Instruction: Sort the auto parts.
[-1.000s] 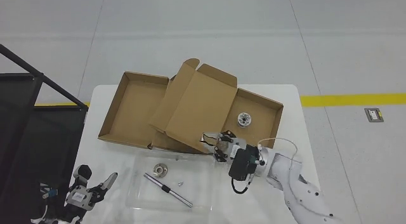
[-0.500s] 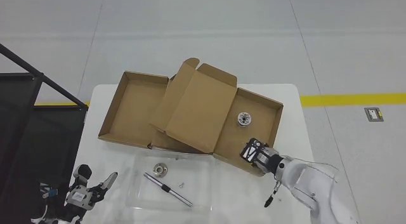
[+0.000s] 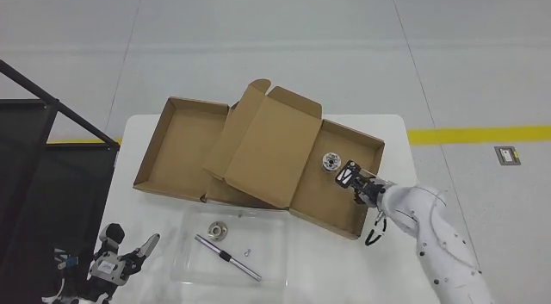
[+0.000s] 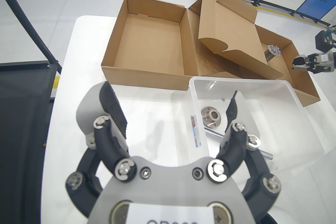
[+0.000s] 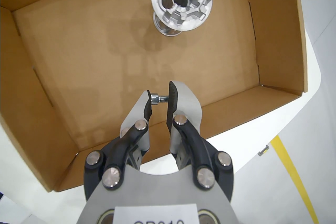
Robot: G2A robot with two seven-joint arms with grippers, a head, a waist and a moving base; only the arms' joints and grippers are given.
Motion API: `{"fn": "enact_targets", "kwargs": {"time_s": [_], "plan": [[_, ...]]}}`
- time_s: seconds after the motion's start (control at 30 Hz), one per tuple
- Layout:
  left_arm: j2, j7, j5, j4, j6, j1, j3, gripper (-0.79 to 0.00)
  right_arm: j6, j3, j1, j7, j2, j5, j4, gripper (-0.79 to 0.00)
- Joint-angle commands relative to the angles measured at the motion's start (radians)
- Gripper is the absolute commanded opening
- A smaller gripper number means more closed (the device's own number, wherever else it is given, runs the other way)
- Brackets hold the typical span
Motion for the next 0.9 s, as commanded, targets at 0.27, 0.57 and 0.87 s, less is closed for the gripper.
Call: {"fn": "enact_targets", "kwargs": {"time_s": [0.27, 0.57, 0.87], "plan": [[0.000, 0.000, 0.000, 0.000, 0.000, 0.000, 0.000, 0.000, 0.031, -0.097, 0.151, -0.071, -0.027, 0.010, 0.219, -0.643], [0.000, 0.000, 0.000, 0.000, 0.000, 0.000, 0.000, 0.000, 0.050, -0.119, 0.167, -0.117, -0.031, 0.009, 0.263, -0.360], [0.000, 0.000, 0.000, 0.000, 0.000, 0.000, 0.000, 0.000, 0.048, -0.042, 0.004, -0.099, 0.004, -0.039, -0.076, -0.243]]}}
